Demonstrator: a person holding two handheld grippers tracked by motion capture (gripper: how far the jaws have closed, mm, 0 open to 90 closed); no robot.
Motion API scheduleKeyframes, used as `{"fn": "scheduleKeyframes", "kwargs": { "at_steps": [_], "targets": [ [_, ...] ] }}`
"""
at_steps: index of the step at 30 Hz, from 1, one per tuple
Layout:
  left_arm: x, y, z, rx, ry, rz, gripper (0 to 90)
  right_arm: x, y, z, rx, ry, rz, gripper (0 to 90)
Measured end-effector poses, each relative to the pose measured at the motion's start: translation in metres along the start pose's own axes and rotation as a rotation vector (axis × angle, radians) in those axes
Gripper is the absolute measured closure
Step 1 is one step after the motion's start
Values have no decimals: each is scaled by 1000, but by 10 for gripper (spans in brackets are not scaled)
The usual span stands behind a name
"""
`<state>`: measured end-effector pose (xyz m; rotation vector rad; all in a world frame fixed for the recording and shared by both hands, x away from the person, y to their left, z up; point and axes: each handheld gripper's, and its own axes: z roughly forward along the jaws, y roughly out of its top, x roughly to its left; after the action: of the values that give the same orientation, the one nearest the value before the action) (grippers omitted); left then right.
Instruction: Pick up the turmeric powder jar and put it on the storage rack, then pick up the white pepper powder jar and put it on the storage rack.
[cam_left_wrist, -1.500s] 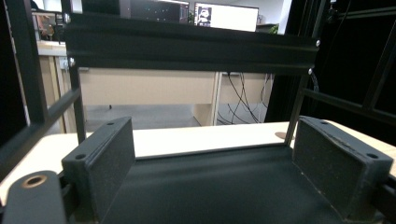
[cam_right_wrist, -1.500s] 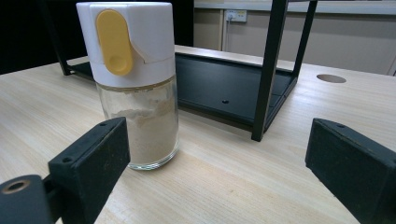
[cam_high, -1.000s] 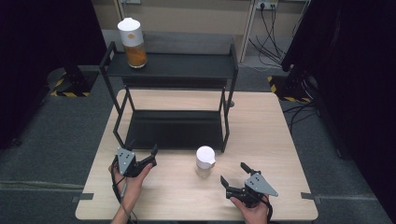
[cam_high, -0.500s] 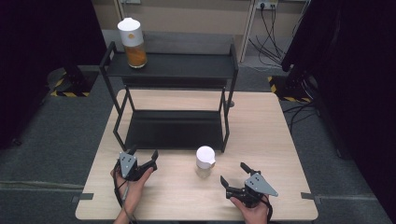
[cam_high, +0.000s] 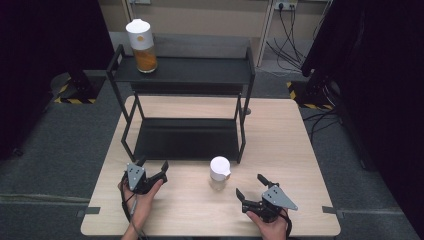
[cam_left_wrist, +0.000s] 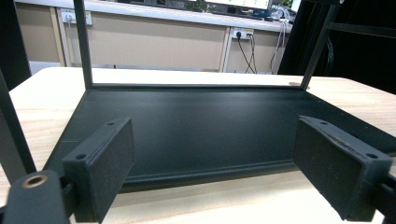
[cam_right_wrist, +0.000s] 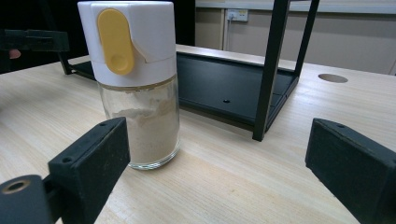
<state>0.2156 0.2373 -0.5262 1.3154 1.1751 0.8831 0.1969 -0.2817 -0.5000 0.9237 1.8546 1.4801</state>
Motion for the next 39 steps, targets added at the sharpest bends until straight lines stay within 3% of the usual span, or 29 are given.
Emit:
{"fn": "scheduleKeyframes", "kwargs": {
  "at_steps": [7,13,19,24,28,39],
  "targets": [
    [-1,-1,0,-5,-7,16,129,0,0,0,0,-1,-4,66],
    [1,-1,0,-4,-8,4,128,-2,-1,-1,-8,10,11,48],
    [0,-1,0,-3,-9,9,129,-2,2,-2,-45,62,26,35],
    [1,-1,0,-5,-8,-5,128,6,9,0,-67,123,3,31],
    [1,-2,-1,-11,-7,2,128,12,14,4,-76,142,-10,31],
    [0,-2,-1,-10,-8,8,128,19,26,25,-77,135,-16,37]
  ]
}}
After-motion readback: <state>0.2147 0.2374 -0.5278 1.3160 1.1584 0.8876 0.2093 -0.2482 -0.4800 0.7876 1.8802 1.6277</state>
